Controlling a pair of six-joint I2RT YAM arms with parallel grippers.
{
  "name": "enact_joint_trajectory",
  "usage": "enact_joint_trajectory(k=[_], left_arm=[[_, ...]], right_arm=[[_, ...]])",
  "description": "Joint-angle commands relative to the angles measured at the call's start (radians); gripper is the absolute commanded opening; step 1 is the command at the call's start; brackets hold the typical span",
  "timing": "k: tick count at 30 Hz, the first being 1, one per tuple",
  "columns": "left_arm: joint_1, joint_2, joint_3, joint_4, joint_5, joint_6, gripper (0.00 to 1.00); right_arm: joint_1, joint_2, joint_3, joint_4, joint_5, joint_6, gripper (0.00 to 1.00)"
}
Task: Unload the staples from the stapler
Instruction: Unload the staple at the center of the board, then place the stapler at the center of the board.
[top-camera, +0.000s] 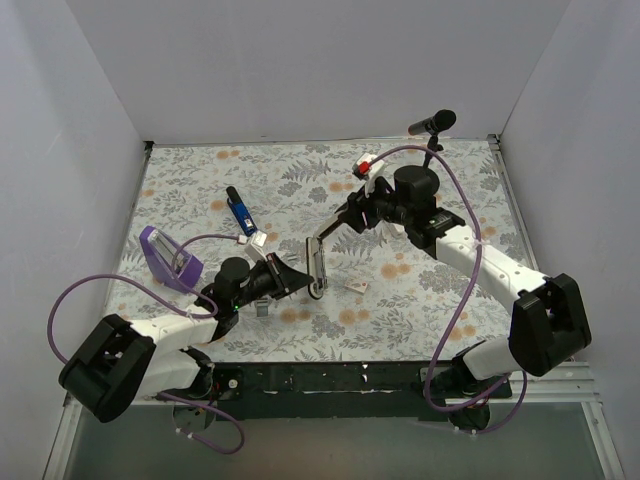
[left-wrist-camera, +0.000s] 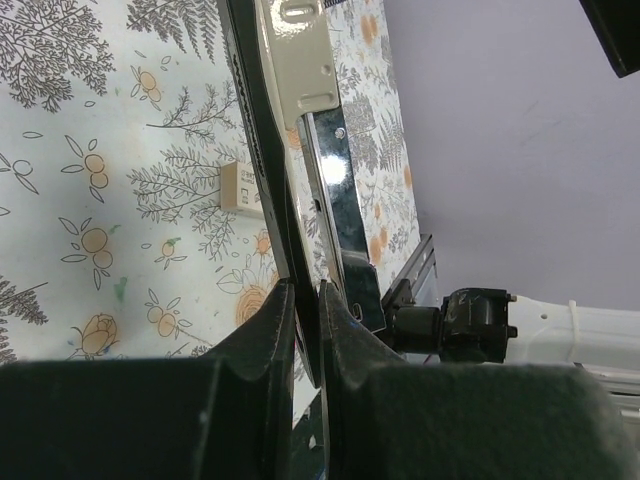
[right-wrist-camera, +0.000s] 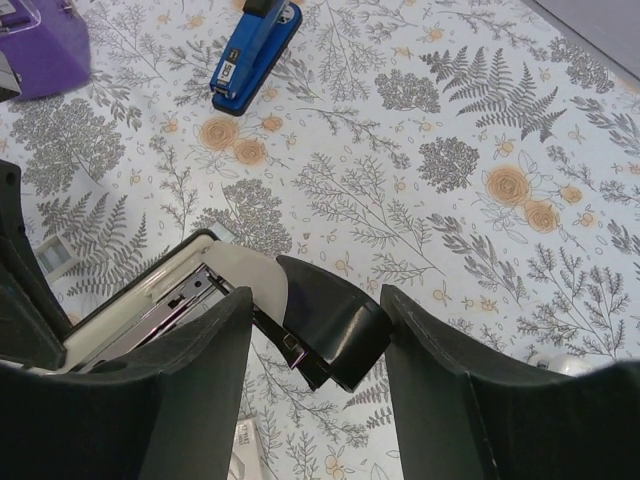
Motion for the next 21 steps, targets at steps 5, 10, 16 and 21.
enact_joint_trajectory(k=[5,10,16,21], left_arm=[[-0.027,-0.032,0.031,0.186,0.132,0.005,0.0],[-0.027,-0.013,0.042,0.209,0.174,0.015,0.0],[-0.027,0.0,0.045,0.238,0.165,0.006,0.0],[-0.027,-0.009,0.023,0.301,0.2,0.011,0.0]], right_arm=[[-0.004,0.021,0.095,0.069,0.033,-0.034,0.7],[-0.004,0.043,0.128,0.061,0.016,0.021,0.81],[-0.005,0.037,0.175,0.04,0.043,0.172,0.87],[-0.005,0.051,0.207,0.018,0.073,0.137,0.87]])
